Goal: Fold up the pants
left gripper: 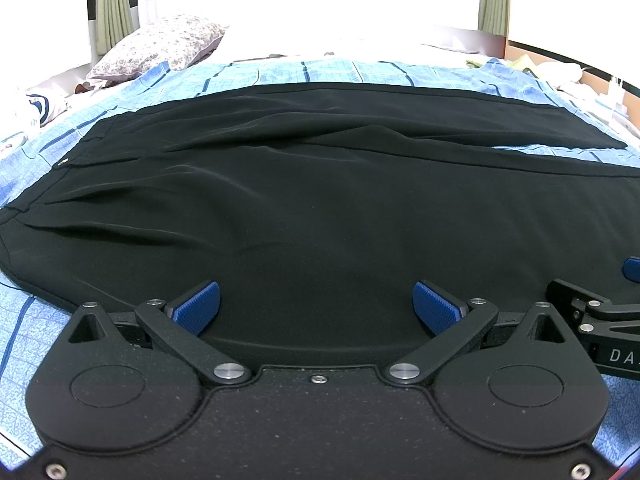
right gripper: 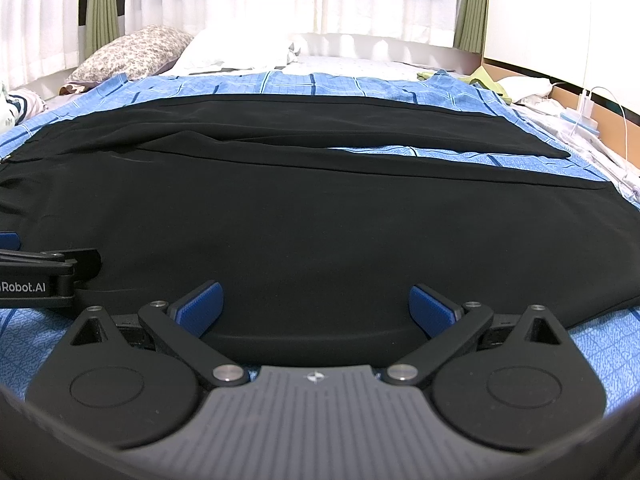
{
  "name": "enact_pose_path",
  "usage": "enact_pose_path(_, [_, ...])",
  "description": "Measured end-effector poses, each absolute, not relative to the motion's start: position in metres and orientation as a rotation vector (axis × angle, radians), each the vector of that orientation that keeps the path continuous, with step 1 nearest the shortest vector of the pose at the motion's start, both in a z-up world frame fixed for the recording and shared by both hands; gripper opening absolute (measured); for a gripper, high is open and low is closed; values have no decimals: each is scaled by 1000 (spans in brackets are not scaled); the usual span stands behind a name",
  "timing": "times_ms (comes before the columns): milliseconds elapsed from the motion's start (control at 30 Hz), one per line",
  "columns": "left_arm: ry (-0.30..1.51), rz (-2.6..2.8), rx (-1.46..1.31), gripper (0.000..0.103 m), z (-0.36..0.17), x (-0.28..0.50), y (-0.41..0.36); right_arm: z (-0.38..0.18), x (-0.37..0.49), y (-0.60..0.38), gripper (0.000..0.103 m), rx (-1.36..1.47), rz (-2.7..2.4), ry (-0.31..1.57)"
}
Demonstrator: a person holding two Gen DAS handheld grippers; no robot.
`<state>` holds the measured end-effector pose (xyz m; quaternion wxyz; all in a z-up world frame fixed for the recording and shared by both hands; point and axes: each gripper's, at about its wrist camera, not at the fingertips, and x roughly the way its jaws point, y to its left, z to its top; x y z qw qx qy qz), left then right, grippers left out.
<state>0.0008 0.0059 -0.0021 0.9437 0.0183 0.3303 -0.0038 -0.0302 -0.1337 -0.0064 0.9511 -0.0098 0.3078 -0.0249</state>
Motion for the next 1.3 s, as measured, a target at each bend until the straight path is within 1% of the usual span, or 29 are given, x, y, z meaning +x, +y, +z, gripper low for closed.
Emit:
enact_pose_path(967, [678,-3,46,103,-4,-1,10,-7,-27,-135,103,-15,-50,639])
enact_pose_path(1100, [699,0,48,103,0,0,8,-3,-22,-136,103,-1,-54,676])
enact_pose_path(1200, [750,-5,38,103,7,7,13,7,-20,-137,103,18,-87,709])
enact_pose_path(1267, [765,-9,26,103,18,12,20,17,-20,-142,103,34,-100,699])
enact_pose_path(1300, [738,-12,5,103,31,13,30,24,-19,-146,103,47,-112,687])
